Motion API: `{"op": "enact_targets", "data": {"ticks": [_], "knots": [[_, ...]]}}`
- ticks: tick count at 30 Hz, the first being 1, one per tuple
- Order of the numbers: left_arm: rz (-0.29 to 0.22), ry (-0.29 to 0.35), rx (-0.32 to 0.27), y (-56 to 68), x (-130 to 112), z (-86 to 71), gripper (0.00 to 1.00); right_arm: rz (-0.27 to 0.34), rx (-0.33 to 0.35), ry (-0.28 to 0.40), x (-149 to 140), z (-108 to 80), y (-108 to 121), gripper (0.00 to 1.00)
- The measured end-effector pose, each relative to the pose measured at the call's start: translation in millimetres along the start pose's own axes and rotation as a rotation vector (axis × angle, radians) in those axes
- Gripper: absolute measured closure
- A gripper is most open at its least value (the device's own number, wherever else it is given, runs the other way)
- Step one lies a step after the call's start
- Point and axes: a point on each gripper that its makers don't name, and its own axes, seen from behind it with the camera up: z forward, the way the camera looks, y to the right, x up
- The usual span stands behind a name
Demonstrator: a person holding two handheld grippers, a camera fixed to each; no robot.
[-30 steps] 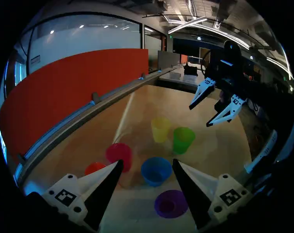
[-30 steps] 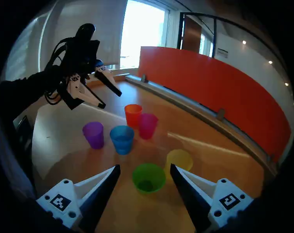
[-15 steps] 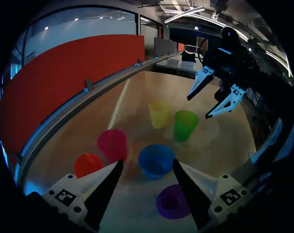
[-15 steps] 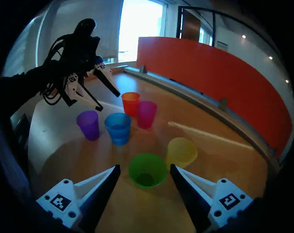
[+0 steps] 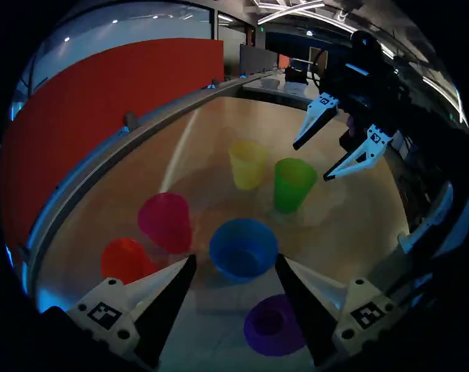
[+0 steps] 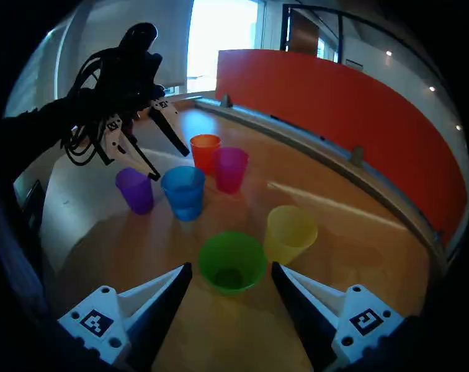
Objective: Pour water
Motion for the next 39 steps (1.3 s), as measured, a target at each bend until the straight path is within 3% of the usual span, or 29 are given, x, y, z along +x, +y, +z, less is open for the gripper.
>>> {"op": "enact_targets", "data": {"ticks": [17, 39], "knots": [[0.023, -0.051, -0.016, 11.3, -4, 17.5, 0.06, 0.005, -0.002, -0.007, -9, 4.5, 3, 0.0], [0.041, -0.074, 0.005, 11.1, -7, 43.4, 0.06, 0.001, -0.001, -0.012, -12, 10.8, 5, 0.0]]}}
